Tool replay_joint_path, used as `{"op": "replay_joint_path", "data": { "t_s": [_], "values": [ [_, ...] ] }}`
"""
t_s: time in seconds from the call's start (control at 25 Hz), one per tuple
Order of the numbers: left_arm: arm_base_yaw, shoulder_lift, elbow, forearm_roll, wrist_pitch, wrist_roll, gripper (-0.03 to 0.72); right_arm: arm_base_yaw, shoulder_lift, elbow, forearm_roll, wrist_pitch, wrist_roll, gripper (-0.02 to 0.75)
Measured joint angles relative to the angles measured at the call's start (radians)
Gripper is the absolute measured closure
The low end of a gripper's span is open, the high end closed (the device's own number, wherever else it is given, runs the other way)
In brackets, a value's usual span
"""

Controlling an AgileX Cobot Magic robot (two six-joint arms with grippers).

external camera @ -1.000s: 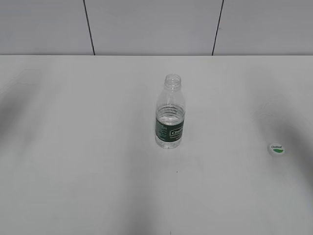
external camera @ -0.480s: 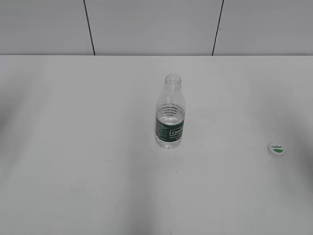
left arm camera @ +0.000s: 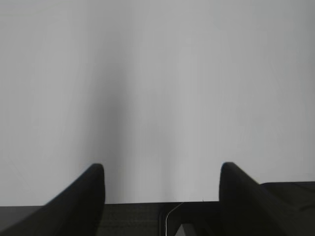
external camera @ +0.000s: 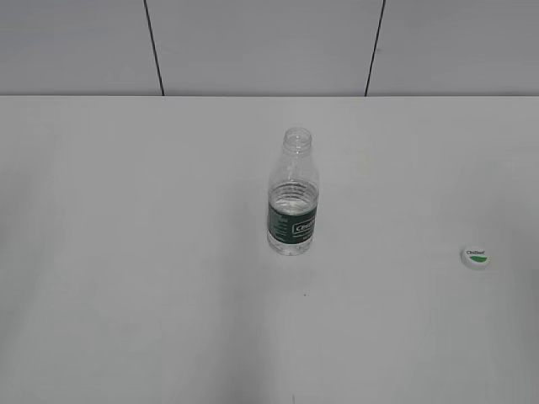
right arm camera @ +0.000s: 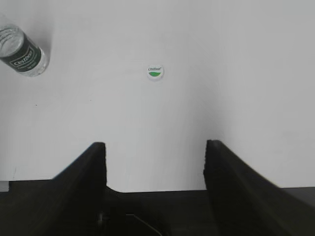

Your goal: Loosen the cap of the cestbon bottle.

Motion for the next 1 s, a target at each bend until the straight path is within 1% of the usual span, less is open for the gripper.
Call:
{"op": "replay_joint_path", "data": {
  "t_s": [0.2,0.32,0.48,0.56,0.72,1.0],
  "values": [
    [0.0,-0.257,0.117,-0.029,0.003,0.0,0.25,0.0,-0.129,0.096,-0.072,0.003,0.0,0.258],
    [0.0,-0.433,0.16,-0.047,0.004,0.027,0.251,0.0,-0.213,0.165,-0.075,-0.005,-0.006,0.258],
    [0.0,-0.619,0.198,-0.055,0.006,0.089,0.251,0.0,-0.352,0.25,-0.076,-0.063,-0.006,0.258],
    [0.0,-0.698,0.213,-0.056,0.006,0.103,0.252,0.0,-0.416,0.29,-0.076,-0.085,-0.008,0.258],
    [0.0,-0.719,0.241,-0.077,0.004,0.125,0.262,0.0,-0.553,0.359,-0.071,-0.098,-0.01,0.258],
    [0.0,-0.714,0.32,-0.135,-0.141,0.135,0.263,0.0,-0.566,0.374,-0.054,-0.118,-0.024,0.258]
  ]
}}
